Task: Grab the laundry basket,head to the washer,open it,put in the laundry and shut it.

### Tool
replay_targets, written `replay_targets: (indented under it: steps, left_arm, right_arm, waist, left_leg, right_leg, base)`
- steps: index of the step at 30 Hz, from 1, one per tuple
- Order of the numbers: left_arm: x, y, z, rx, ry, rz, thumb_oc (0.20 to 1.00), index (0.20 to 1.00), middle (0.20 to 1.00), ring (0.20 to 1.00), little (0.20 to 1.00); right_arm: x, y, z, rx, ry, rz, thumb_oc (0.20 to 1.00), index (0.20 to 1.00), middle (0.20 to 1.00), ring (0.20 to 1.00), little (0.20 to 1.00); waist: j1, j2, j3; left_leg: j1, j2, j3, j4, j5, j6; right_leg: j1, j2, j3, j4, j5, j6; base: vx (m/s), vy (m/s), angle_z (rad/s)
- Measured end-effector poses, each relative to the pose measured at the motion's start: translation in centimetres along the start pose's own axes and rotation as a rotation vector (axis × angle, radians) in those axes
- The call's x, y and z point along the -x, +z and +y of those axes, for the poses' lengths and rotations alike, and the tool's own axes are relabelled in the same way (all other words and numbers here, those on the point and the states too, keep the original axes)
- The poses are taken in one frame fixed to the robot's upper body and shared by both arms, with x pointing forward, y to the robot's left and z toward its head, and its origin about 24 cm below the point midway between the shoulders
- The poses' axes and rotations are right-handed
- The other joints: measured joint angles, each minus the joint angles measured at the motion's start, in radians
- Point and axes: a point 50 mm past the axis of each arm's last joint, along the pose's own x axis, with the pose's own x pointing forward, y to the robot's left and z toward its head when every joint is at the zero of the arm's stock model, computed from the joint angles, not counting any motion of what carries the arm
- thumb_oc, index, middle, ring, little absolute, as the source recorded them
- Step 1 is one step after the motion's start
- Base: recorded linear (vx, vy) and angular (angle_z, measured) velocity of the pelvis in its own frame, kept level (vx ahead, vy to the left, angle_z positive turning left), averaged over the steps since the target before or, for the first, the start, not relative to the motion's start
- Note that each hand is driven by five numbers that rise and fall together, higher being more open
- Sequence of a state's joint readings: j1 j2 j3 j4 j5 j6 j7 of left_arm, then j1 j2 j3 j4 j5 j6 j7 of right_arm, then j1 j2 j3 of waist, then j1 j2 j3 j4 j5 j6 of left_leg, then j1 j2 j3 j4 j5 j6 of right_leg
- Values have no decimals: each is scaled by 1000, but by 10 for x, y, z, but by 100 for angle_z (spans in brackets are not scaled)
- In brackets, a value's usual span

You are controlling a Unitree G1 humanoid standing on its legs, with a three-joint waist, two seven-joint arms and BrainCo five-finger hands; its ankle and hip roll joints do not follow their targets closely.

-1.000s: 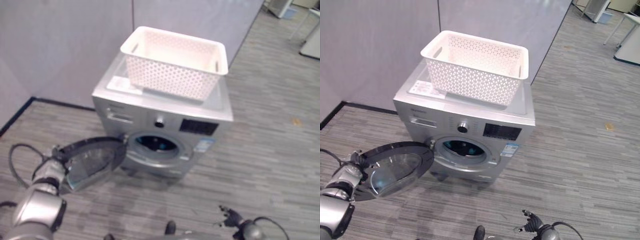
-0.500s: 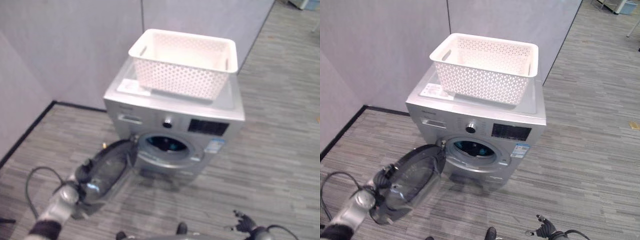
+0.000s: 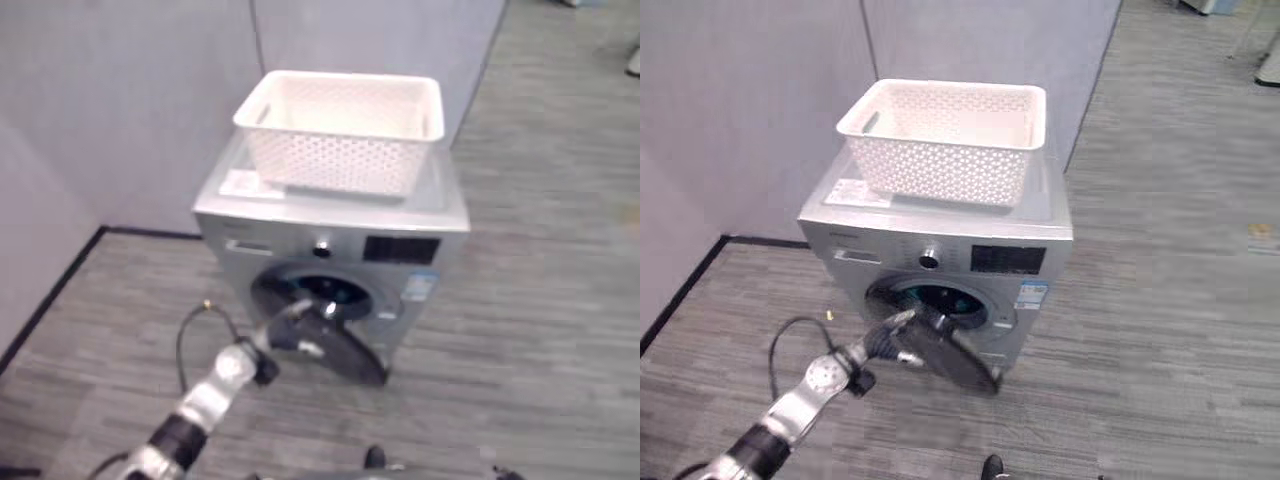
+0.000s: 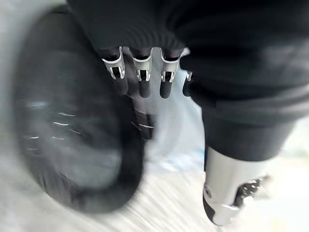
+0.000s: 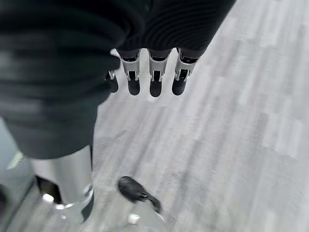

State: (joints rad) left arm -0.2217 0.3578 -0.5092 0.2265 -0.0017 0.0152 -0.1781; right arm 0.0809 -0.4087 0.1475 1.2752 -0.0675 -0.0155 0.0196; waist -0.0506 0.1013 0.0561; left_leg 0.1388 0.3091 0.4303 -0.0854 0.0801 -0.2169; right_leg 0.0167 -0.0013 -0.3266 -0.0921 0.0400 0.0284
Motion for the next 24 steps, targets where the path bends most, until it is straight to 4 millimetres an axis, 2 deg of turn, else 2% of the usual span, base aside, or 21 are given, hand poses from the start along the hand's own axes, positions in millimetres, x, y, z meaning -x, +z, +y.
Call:
replay_targets:
  steps: [2, 3, 5, 10, 14, 17, 19, 22, 23, 24]
  left_arm:
    - [-8, 12, -4, 8, -17, -44, 1000, 1000, 1000, 1000, 1000]
    - [-12, 20, -7, 9, -36, -80, 1000, 1000, 1000, 1000, 1000]
    - [-14, 22, -11, 26, -49, -94, 1000, 1000, 1000, 1000, 1000]
    - [-9, 17, -11, 136, -34, -98, 1000, 1000, 1000, 1000, 1000]
    - [3, -1, -14, 281, -4, -69, 1000, 1000, 1000, 1000, 1000]
    - [23, -25, -7, 466, 109, -34, 1000, 1000, 1000, 1000, 1000]
    - [46, -49, 2, 481, 165, 35, 1000, 1000, 1000, 1000, 1000]
    - [74, -86, 7, 575, 284, 145, 1000, 1000, 1000, 1000, 1000]
    - [93, -106, 7, 597, 334, 228, 1000, 1000, 1000, 1000, 1000]
    - [103, -116, 5, 598, 344, 277, 1000, 1000, 1000, 1000, 1000]
  right_arm:
    - [0, -4, 6, 9, 15, 16, 1000, 1000, 1000, 1000, 1000]
    - [0, -4, 11, 13, 31, 18, 1000, 1000, 1000, 1000, 1000]
    - [0, 1, 18, 6, 47, 2, 1000, 1000, 1000, 1000, 1000]
    - [-1, 9, 26, 3, 70, -27, 1000, 1000, 1000, 1000, 1000]
    - [-1, 9, 26, -4, 68, -33, 1000, 1000, 1000, 1000, 1000]
    - [-1, 9, 28, -16, 71, -37, 1000, 1000, 1000, 1000, 1000]
    - [0, 5, 31, -25, 78, -23, 1000, 1000, 1000, 1000, 1000]
    - [0, -1, 31, -92, 71, 1, 1000, 1000, 1000, 1000, 1000]
    - [0, -4, 30, -126, 67, 8, 1000, 1000, 1000, 1000, 1000]
    - [0, -4, 29, -142, 64, 11, 1000, 1000, 1000, 1000, 1000]
  waist:
    - [-4, 4, -4]
    - [-10, 16, -11]
    - [-13, 28, -18]
    - [-3, 27, -16]
    - [5, 22, -12]
    - [7, 8, -2]
    - [31, -7, 11]
    - [52, -10, 13]
    - [60, -15, 16]
    - [69, -14, 16]
  left_leg:
    - [7, -4, 3, 1, 0, 0]
    - [11, -6, 9, 2, 0, 0]
    - [12, -10, 27, 15, 0, 0]
    - [6, -8, 24, 63, 1, 1]
    - [2, -7, 6, 68, 1, 1]
    - [2, -7, -15, 56, 1, 1]
    - [3, -9, -31, 35, 1, 0]
    - [2, -16, -41, 11, 1, 0]
    - [1, -25, -56, 0, 0, 1]
    - [1, -30, -60, -9, -2, 4]
  right_leg:
    - [-1, -2, 13, 0, 0, 0]
    - [-3, -4, 22, 0, 3, 2]
    - [-14, -6, 44, 0, 12, 4]
    - [1, -13, 51, 0, 8, 1]
    - [21, -16, 28, 0, -3, 6]
    - [25, -18, 10, 0, -4, 6]
    - [37, -19, -15, 0, -6, 10]
    - [42, -25, -40, 0, -6, 14]
    - [39, -33, -49, 0, -5, 19]
    - [40, -36, -54, 0, -4, 24]
  base:
    - [0, -4, -29]
    - [2, 1, -29]
    - [4, -1, -39]
    - [14, -9, -6]
    - [14, 2, 22]
    - [4, 8, 21]
    - [-11, 28, 36]
    - [-29, 41, 31]
    - [-45, 62, 29]
    - [-55, 78, 27]
